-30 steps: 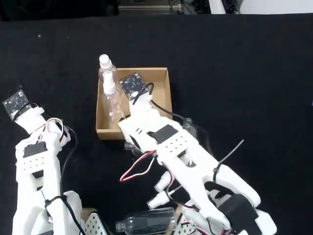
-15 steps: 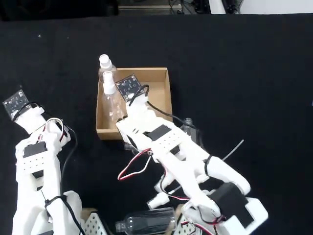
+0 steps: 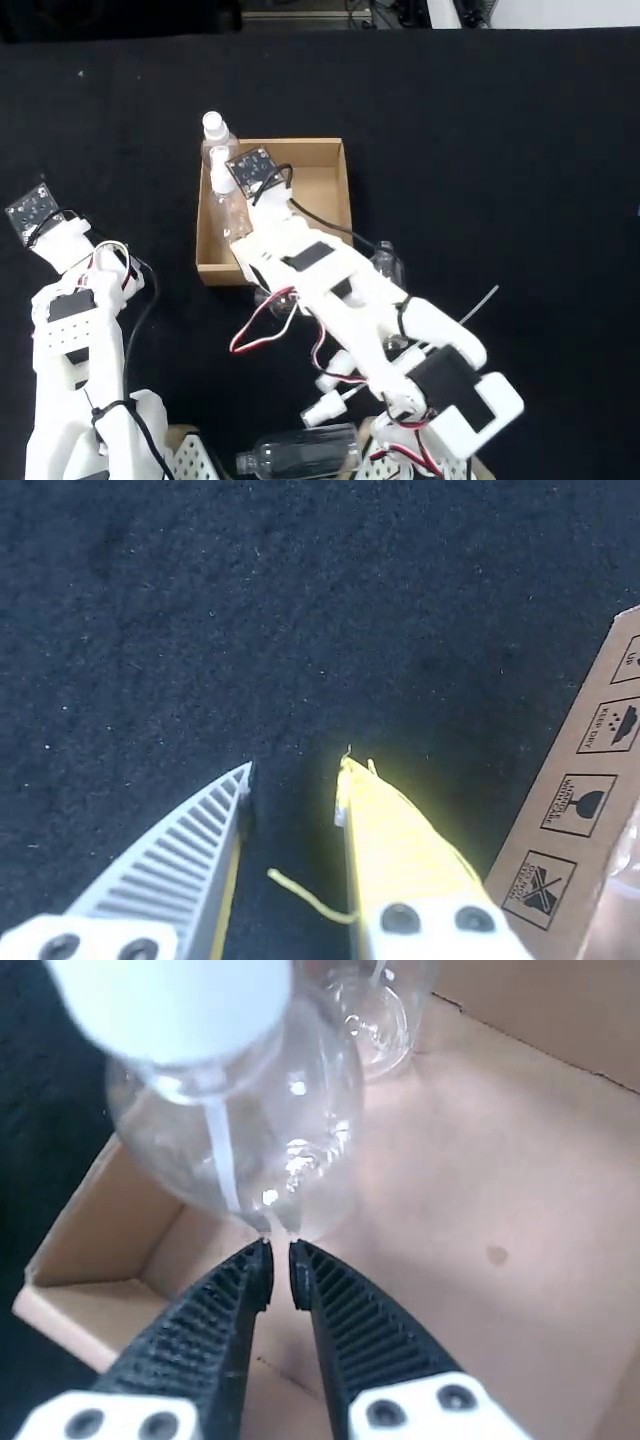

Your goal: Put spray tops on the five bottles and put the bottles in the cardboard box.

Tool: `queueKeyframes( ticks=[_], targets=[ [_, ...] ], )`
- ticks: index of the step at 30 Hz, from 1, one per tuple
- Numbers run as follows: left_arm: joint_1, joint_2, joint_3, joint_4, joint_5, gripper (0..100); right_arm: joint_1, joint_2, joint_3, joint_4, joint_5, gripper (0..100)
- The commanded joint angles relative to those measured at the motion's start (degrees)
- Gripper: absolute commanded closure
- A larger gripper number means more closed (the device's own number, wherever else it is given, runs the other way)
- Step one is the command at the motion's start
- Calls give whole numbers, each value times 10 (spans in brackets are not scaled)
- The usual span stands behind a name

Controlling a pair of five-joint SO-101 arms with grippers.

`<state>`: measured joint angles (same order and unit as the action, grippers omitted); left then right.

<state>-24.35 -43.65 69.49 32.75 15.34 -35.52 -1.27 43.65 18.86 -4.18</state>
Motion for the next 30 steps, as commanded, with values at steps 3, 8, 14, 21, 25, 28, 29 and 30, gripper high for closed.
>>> queueKeyframes(
  ticks=[3,8,14,21,25,28,29,30],
  targets=[
    [-5,-15,-8,-15,4,884,-6,3,-47,-20,-4,988],
    [-1,-15,-9,-15,4,884,-5,5,-29,-77,-4,987],
    [-1,-15,-10,-15,4,884,-5,5,-3,-130,0,987],
    [-1,-15,-11,-15,4,884,-9,0,-5,-101,0,987],
    [-1,-15,-12,-15,4,884,-16,-1,-15,-69,-4,987],
    [-1,-15,-12,-16,4,884,-23,-1,-15,-66,-25,987],
    [-1,-15,-12,-16,4,884,-24,-1,-15,-66,-45,987],
    [-1,-15,-12,-16,4,884,-25,-1,-15,-66,-59,987]
  ],
)
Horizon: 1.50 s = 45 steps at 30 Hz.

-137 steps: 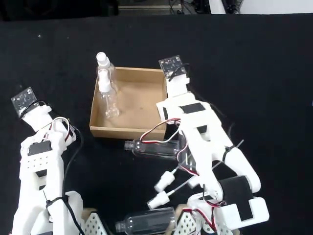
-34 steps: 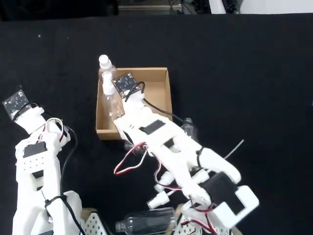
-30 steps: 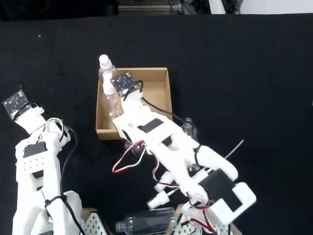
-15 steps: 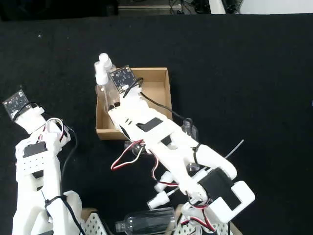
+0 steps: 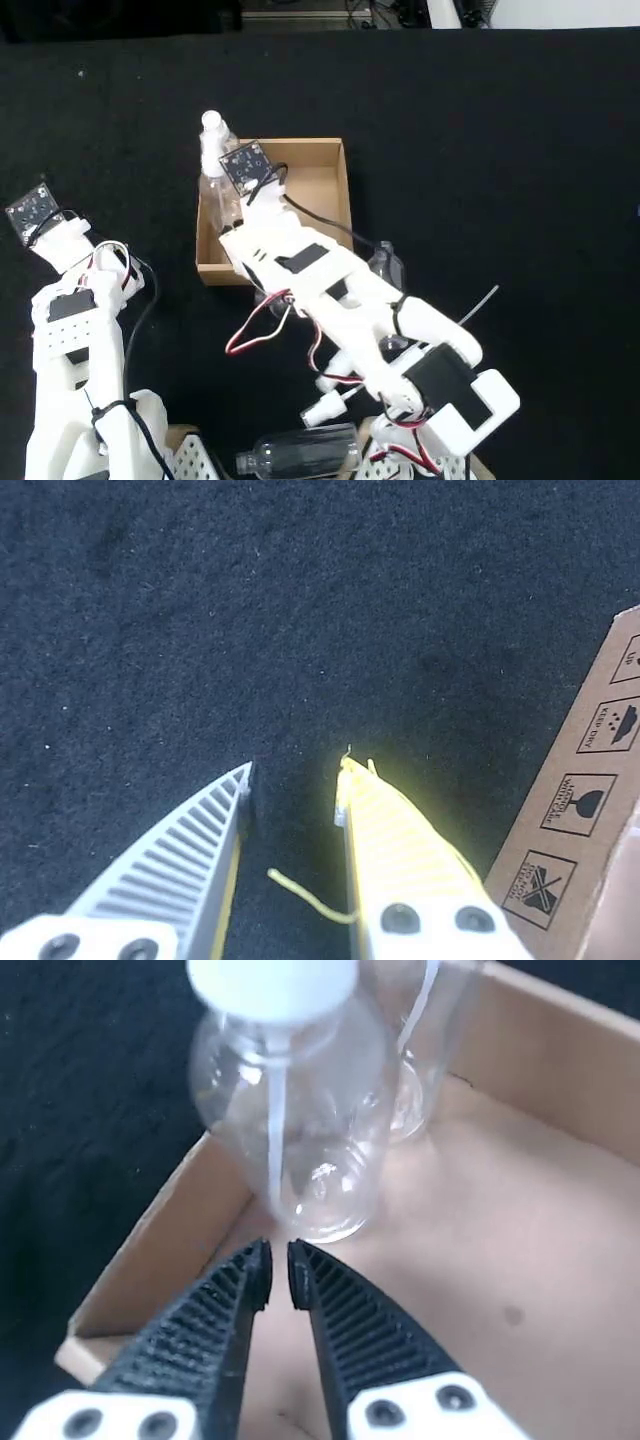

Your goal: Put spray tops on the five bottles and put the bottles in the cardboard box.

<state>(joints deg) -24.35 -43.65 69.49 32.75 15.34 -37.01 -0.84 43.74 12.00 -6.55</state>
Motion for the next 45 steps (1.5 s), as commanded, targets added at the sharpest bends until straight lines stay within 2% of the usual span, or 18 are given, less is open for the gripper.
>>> queueKeyframes(
  ticks=[1,10,16,28,31,35,41,45],
  targets=[
    [-1,-15,-12,-16,4,884,-11,-6,-17,3,-44,987],
    [-1,-15,-12,-16,4,884,-6,0,-16,-28,-46,987],
    [-2,-15,-13,-16,4,884,23,1,-7,-60,-45,987],
    [-4,-15,-13,-16,4,884,29,-7,-1,-51,-45,987],
    [-4,-15,-13,-16,4,884,31,-47,-1,4,-45,987],
    [-4,-15,-13,-16,4,884,37,-145,-3,127,-24,983],
    [-3,-15,-13,-16,4,884,91,-270,-7,273,108,982],
    [-5,-15,-11,-13,4,884,107,-321,-60,449,229,982]
  ],
)
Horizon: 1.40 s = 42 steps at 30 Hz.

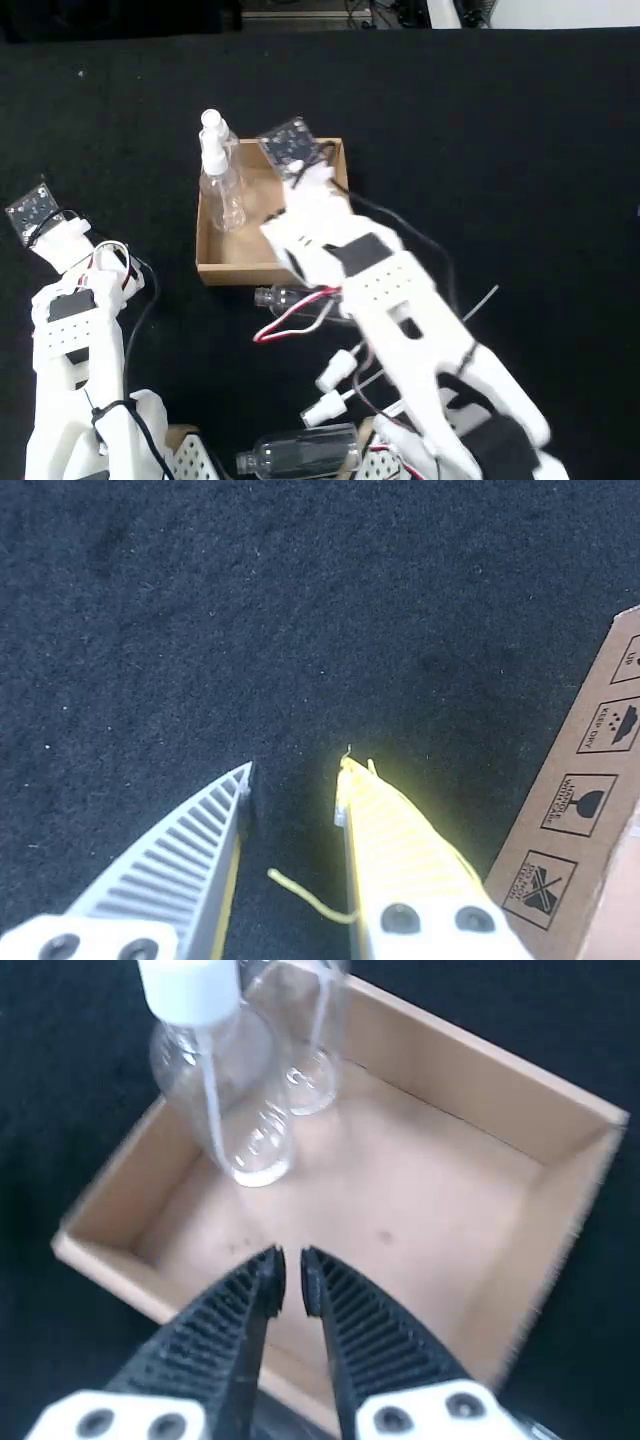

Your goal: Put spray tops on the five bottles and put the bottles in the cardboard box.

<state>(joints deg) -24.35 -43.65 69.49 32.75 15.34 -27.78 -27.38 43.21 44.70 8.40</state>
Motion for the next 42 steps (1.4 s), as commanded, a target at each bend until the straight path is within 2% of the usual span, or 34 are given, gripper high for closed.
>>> queueKeyframes(
  ticks=[1,4,9,11,14,16,22,25,29,32,34,38,42],
  targets=[
    [-5,-15,-9,-12,4,884,15,-63,-72,164,107,982],
    [-6,-15,-7,-12,3,884,13,-69,-111,271,167,982],
    [-6,-15,-7,-12,2,884,13,-73,-122,436,277,874],
    [-6,-15,-7,-12,2,884,13,-73,-123,492,348,875],
    [-6,-15,-7,-12,1,884,13,-73,-123,542,452,890],
    [-6,-15,-7,-11,1,884,13,-73,-123,549,484,890],
    [-3,-15,-17,24,0,884,27,-73,-130,554,505,890],
    [-4,-15,-52,75,-11,884,86,-73,-168,559,504,890],
    [0,-15,-102,140,-67,884,194,-73,-209,562,505,890],
    [3,-15,-116,159,-90,884,230,-73,-204,562,506,890],
    [6,-15,-114,159,-100,884,227,-73,-196,562,514,889],
    [-1,-9,-112,154,-101,884,175,-73,-192,563,520,889],
    [-50,-8,-116,148,-78,884,117,-73,-190,564,520,889]
  ],
)
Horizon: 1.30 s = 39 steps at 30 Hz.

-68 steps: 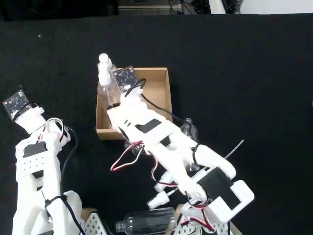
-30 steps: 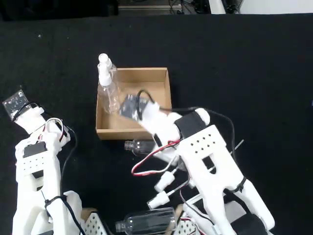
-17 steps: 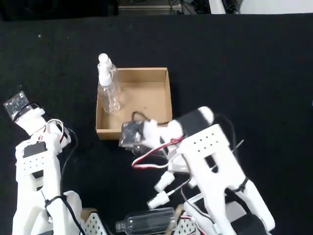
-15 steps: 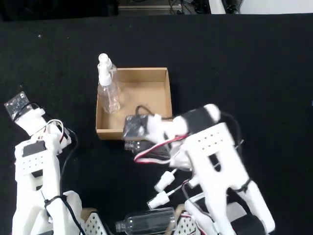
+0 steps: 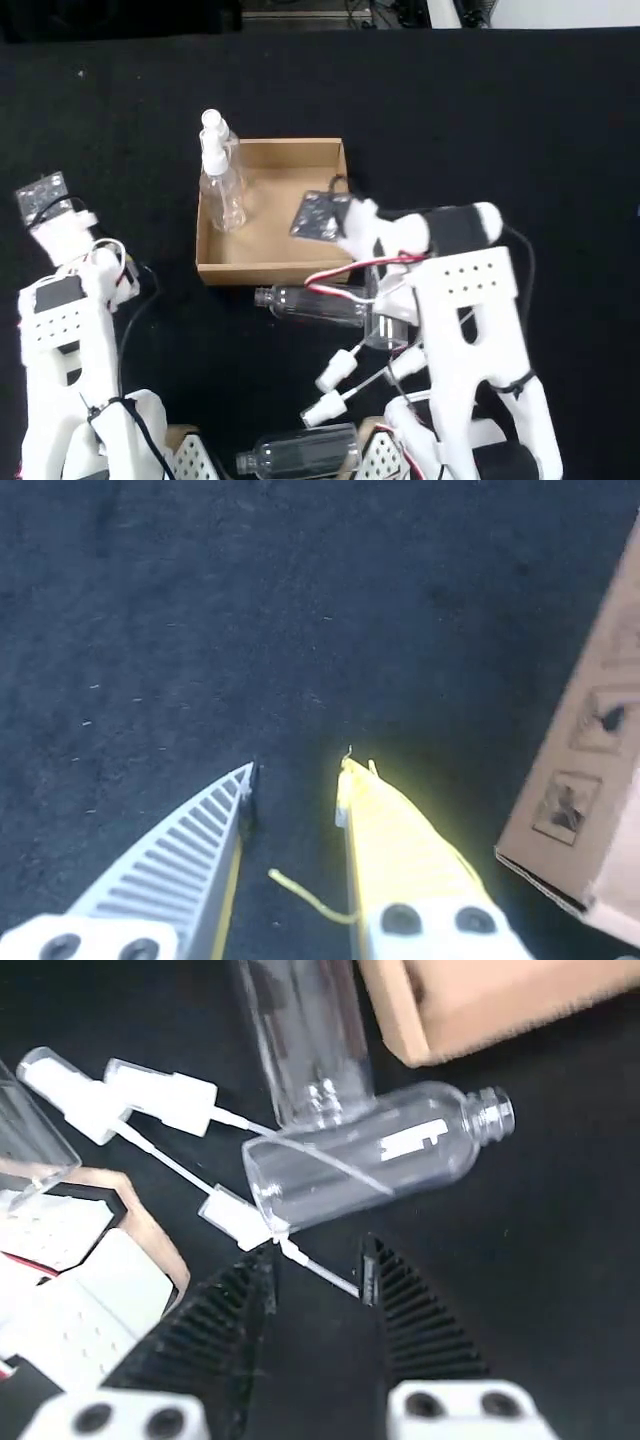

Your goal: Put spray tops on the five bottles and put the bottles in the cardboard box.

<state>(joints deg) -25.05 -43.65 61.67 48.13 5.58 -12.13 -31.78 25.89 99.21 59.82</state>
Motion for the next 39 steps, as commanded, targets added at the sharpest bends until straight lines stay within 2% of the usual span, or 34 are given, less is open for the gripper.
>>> queueKeyframes(
  ticks=[1,6,9,16,23,26,31,39],
  targets=[
    [-58,-8,-35,-18,33,884,-50,-29,-17,20,4,889],
    [-104,-7,-22,-56,73,884,-86,-29,-16,20,4,889],
    [-119,-7,-5,-91,87,884,-124,-29,-1,20,-23,889],
    [-147,-7,7,-119,106,884,-294,-29,54,18,-93,891],
    [-149,-7,11,-121,106,884,-466,-29,59,18,-229,892],
    [-170,-7,7,-121,106,884,-515,-29,80,15,-276,889],
    [-205,-8,7,-121,142,884,-544,-29,126,-10,-321,888],
    [-209,-9,6,-122,147,884,-546,-28,151,-42,-324,888]
  ],
)
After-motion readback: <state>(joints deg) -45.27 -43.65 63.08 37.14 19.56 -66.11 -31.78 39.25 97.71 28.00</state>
